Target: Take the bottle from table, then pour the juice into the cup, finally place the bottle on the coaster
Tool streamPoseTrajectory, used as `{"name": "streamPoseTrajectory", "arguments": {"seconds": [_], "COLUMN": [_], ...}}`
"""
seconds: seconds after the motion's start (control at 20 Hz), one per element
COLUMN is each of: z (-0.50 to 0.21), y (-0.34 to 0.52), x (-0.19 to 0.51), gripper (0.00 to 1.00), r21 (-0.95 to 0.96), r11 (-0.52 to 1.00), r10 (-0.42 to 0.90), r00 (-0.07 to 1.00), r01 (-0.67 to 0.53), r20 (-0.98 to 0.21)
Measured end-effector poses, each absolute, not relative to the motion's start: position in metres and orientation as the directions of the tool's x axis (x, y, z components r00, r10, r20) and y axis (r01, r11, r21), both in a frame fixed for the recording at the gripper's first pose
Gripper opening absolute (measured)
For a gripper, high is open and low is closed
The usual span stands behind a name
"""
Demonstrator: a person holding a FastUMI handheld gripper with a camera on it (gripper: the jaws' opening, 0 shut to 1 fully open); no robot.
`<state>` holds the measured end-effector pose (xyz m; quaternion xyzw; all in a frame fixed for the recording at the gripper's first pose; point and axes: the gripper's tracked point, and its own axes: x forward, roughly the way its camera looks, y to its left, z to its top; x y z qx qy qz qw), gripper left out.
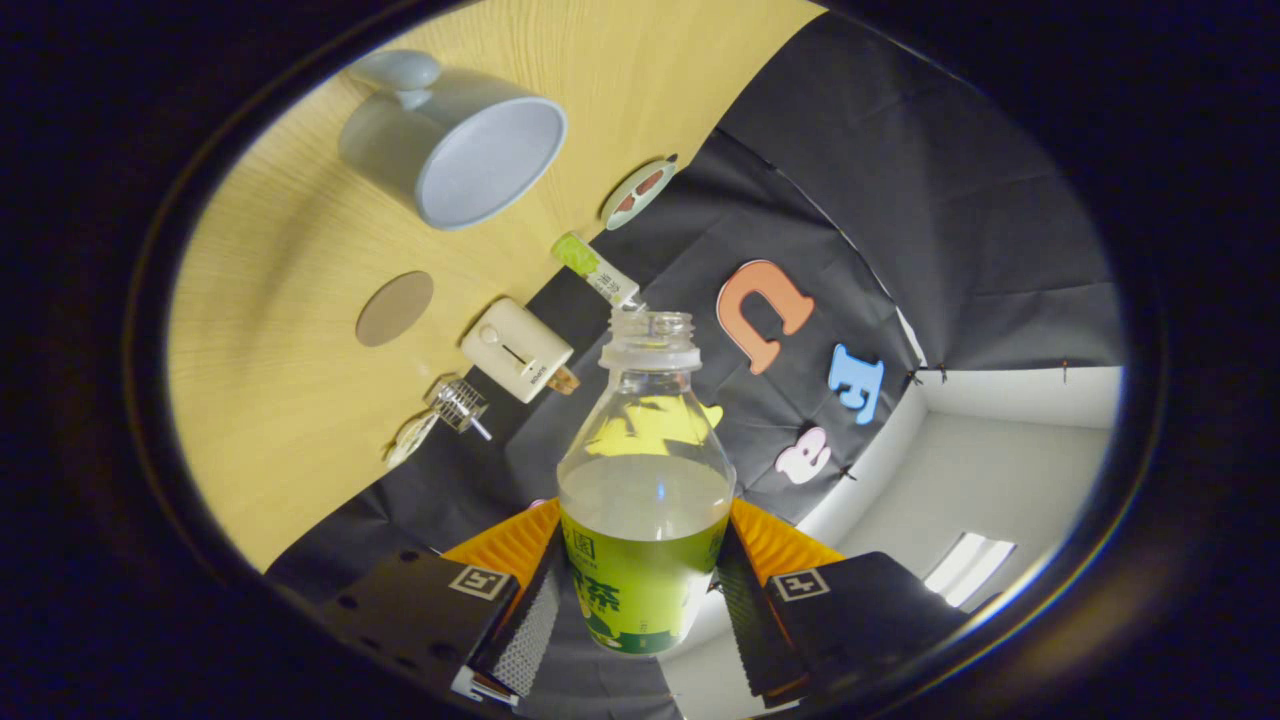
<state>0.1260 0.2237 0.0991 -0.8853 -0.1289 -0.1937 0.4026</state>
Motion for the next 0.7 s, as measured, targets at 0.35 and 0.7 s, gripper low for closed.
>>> {"name": "streamPoseTrajectory", "arguments": {"seconds": [0.35,0.7], "z": [0.089,0.054], "y": [0.218,0.208], "x": [0.129,0.148], "gripper": [0.8,0.81], "r21": [-0.675,-0.868], "r11": [-0.645,-0.401], "r10": [0.05,-0.035], "r00": [0.901,0.942], "r01": [0.359,0.292], "r20": [0.431,0.333]}}
